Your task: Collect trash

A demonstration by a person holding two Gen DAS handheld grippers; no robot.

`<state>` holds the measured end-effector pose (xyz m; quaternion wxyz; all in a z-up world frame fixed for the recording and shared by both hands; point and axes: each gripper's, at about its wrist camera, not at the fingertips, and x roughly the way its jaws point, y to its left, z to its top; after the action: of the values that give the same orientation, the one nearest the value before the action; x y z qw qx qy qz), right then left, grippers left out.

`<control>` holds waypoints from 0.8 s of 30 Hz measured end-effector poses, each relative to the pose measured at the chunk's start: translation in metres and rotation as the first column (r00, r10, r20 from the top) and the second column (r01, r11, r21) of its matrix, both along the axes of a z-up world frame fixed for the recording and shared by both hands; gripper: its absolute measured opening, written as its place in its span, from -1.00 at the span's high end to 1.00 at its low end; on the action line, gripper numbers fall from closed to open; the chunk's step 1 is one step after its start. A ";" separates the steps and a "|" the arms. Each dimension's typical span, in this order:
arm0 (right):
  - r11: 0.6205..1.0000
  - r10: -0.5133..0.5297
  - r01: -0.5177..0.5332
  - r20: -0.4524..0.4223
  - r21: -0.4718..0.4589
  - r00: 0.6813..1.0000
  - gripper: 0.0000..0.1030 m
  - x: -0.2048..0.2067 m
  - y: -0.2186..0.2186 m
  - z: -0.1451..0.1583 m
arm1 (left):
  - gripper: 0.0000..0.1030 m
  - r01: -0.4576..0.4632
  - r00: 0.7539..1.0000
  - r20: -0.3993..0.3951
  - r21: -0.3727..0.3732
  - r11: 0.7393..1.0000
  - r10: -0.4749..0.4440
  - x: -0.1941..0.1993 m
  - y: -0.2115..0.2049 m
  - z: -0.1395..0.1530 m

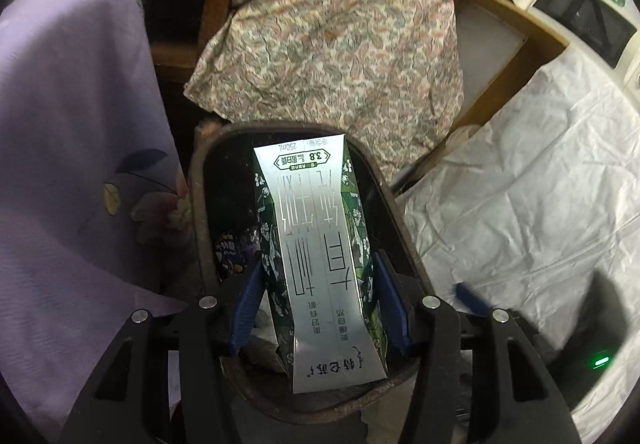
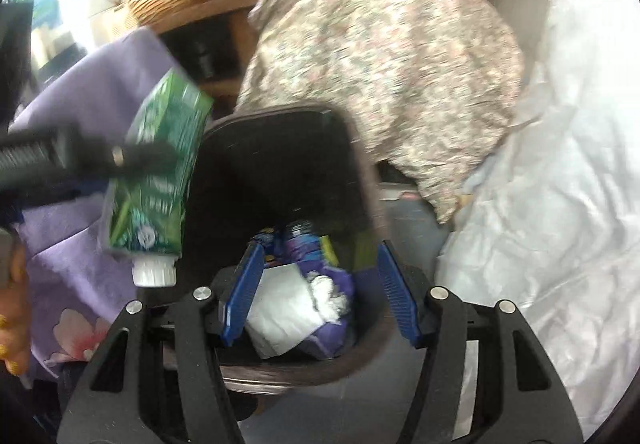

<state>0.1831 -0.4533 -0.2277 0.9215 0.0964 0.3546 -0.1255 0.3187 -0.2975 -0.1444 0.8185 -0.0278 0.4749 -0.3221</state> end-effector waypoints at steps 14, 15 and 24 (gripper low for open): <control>0.993 -0.112 0.111 0.026 0.037 0.993 -0.36 -0.036 -0.035 0.013 | -0.39 0.061 0.996 0.058 0.008 0.998 -0.062 -0.024 -0.004 -0.001; 0.993 -0.108 0.107 0.028 0.040 0.994 -0.36 -0.039 -0.033 0.014 | -0.43 0.061 0.996 0.070 0.006 0.998 -0.061 -0.028 -0.001 0.002; 0.998 -0.058 0.055 0.148 0.024 0.987 -0.60 -0.086 0.008 0.057 | -0.83 0.032 0.950 0.311 -0.033 0.999 -0.020 -0.108 0.057 0.056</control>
<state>0.0967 -0.4448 -0.1703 0.9405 0.1249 0.2831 -0.1406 0.2108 -0.2402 -0.0887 0.8779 0.0140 0.3346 -0.3421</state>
